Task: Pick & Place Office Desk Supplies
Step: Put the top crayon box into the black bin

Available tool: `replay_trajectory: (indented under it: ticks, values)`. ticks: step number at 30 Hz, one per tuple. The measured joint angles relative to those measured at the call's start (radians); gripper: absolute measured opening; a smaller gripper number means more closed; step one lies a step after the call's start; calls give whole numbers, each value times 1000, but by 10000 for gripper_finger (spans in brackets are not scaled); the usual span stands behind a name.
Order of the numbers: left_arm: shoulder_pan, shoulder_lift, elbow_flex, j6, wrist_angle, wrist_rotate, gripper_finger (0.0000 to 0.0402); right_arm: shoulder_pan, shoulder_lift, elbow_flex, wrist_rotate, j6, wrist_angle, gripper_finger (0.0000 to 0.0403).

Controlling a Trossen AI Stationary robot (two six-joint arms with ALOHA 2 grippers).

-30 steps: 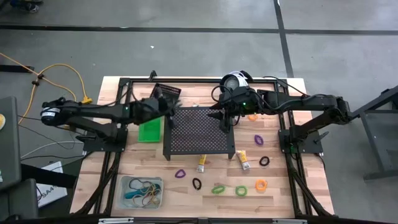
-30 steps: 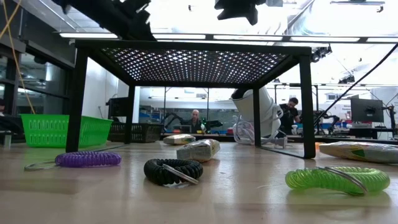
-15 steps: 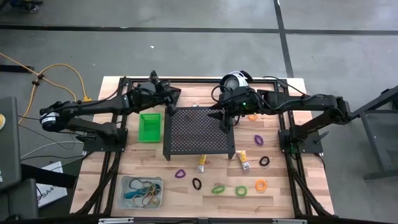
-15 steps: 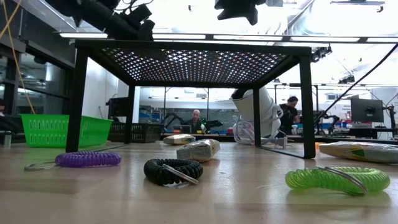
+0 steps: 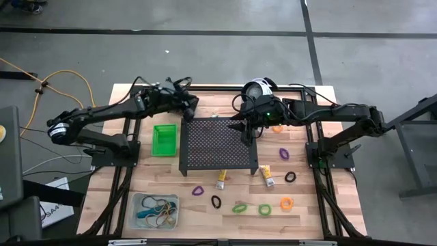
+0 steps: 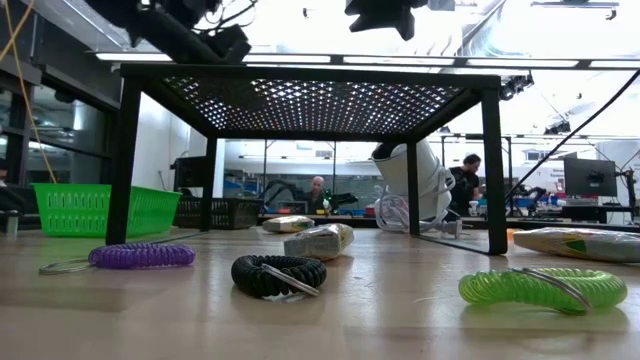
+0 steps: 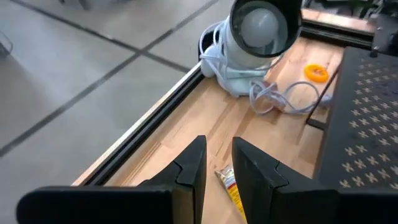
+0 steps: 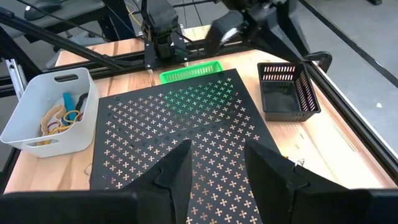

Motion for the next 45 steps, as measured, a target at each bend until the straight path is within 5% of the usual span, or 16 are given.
replay_trajectory:
  ticks: [4,15,24,45]
  values:
    - [20,83,115,25,-99,71,71,0,0,0,0,0,0,135]
    - [186,334,409,85,-276,481,71,0,0,0,0,0,0,135]
    - [294,498,451,21,-289,764,71,0,0,0,0,0,0,135]
    - [292,535,499,9,-413,657,71,0,0,0,0,0,0,135]
